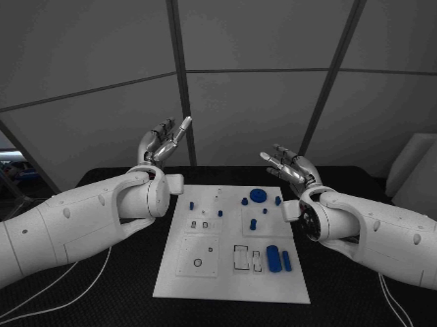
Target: Assemble the parts on the task board
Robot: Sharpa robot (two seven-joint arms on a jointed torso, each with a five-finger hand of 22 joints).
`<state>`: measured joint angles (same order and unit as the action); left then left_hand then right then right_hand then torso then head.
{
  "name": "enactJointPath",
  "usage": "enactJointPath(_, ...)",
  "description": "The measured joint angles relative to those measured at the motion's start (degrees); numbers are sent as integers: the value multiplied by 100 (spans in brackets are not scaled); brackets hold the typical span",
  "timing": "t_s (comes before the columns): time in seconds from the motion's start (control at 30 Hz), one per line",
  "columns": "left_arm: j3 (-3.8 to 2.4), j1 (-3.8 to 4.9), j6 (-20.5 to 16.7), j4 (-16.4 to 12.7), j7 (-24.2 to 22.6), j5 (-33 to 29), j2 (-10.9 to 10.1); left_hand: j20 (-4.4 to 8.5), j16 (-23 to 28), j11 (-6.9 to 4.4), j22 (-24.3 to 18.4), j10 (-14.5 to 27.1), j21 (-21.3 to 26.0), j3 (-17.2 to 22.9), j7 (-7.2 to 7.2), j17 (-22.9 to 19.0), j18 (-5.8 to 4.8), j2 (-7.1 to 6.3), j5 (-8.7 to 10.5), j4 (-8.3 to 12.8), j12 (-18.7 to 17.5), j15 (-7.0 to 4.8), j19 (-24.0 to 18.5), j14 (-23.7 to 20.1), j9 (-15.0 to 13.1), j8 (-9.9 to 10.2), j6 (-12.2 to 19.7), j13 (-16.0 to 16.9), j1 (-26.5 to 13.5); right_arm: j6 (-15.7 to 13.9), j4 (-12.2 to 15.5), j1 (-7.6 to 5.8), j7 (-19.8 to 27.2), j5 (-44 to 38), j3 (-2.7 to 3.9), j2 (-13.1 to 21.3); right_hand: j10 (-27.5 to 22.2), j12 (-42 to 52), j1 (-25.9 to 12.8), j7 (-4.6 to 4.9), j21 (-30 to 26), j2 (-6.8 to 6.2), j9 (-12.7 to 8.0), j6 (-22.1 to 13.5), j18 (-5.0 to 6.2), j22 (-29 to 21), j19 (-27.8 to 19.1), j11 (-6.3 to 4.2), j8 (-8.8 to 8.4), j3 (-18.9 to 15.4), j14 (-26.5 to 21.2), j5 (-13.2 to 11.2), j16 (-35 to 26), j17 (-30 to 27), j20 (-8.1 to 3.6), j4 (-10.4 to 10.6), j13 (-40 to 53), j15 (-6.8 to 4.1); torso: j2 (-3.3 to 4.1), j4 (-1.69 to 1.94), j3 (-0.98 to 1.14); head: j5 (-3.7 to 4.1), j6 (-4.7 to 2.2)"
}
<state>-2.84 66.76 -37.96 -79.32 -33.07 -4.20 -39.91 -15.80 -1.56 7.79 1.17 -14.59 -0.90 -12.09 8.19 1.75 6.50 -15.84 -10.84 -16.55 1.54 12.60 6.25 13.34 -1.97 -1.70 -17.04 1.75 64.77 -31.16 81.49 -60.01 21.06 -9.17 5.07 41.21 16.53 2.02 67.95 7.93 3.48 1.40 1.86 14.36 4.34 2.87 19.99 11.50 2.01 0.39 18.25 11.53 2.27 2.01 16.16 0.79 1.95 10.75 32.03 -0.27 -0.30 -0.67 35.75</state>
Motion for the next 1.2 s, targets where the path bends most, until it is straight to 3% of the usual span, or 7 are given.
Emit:
enactJointPath(0.27, 3, -2, 177, -4, -106, -60, -164, -90, -135, 122, 55, -352, -107, 131, 29, 69, -5, 152, 2, -62, 70, 88, 238, 573, -52, -81, -379, 40, 401, 429, -258, -7, -310, -1294, 46, 71, 2212, 400, 740, 158, 545, 32, 195, 1994, 326, 223, 1520, 53, 404, 198, 2130, 0, 354, 136, 17, -495, 145, 10, 32, -1, -7, 20, 35)
enactJointPath(0.4, 3, -5, 240, -42, -151, -80, -313, -94, -261, 256, 130, -759, -246, 370, 53, 121, -175, 364, 101, -57, 155, 91, 602, 1110, -90, -174, -733, 77, 675, 419, -367, -68, -393, -2319, 48, 138, 2970, 456, 892, 275, 751, 50, 221, 2743, 463, 280, 2054, -31, 493, 310, 2886, -6, 452, 150, -32, -655, 147, -89, 79, -1, -8, 36, 35)
enactJointPath(0.47, 6, -12, 280, -121, -171, -81, -347, -94, -360, 369, 208, -1189, -401, 544, 78, 155, 49, 517, 161, -44, 224, 67, 993, 1567, -123, -244, -1079, 110, 886, 418, -370, -97, -427, -2733, 49, 131, 3385, 456, 927, 340, 878, 27, 221, 3132, 462, 306, 2379, -92, 493, 401, 3322, -25, 474, 155, -87, -747, 147, -167, 108, 6, -8, 59, 34)
enactJointPath(0.57, 7, -14, 346, -255, -198, -69, -426, -89, -503, 431, 339, -1902, -687, 747, 129, 194, 48, 719, 222, 5, 344, -6, 1683, 2223, -170, -348, -1633, 150, 1150, 425, -408, -165, -501, -3348, 48, 130, 3807, 456, 972, 404, 1034, 27, 219, 3511, 463, 341, 2746, -165, 493, 516, 3792, -25, 508, 165, -179, -861, 153, -268, 157, 24, -4, 93, 40)
enactJointPath(0.63, 7, -16, 388, -353, -210, -53, -508, -80, -595, 424, 424, -2374, -888, 855, 185, 216, 92, 862, 255, 67, 419, -78, 2149, 2654, -197, -417, -2036, 169, 1291, 451, -452, -246, -578, -3753, 46, 135, 4052, 426, 972, 381, 1153, 27, 211, 3726, 551, 370, 2990, -219, 493, 592, 4091, -25, 536, 177, -257, -937, 153, -340, 191, 36, -1, 108, 46)
enactJointPath(0.67, 7, -17, 405, -398, -212, -41, -547, -70, -636, 413, 458, -2573, -978, 892, 214, 224, 286, 921, 272, 105, 445, -112, 2355, 2848, -208, -454, -2211, 176, 1350, 470, -476, -286, -619, -3920, 46, 135, 4149, 404, 972, 367, 1201, 27, 208, 3803, 550, 383, 3089, -239, 493, 623, 4204, -25, 536, 181, -283, -968, 153, -369, 212, 45, 0, 119, 49)
enactJointPath(1.2, 6, -30, 850, -1173, -115, 408, -1030, 237, -842, 151, 649, -4416, -1765, 1111, 365, 292, 296, 1329, 384, 772, 505, -563, 4323, 4831, -206, -529, -3665, 191, 1864, 1222, -569, -725, -1800, -6755, 53, 55, 5190, 216, 694, 75, 2477, -300, 207, 4575, 549, 974, 4338, -591, 326, 1120, 6060, 66, 1162, 657, -852, -1172, 173, -907, 594, 192, -14, 309, 32)
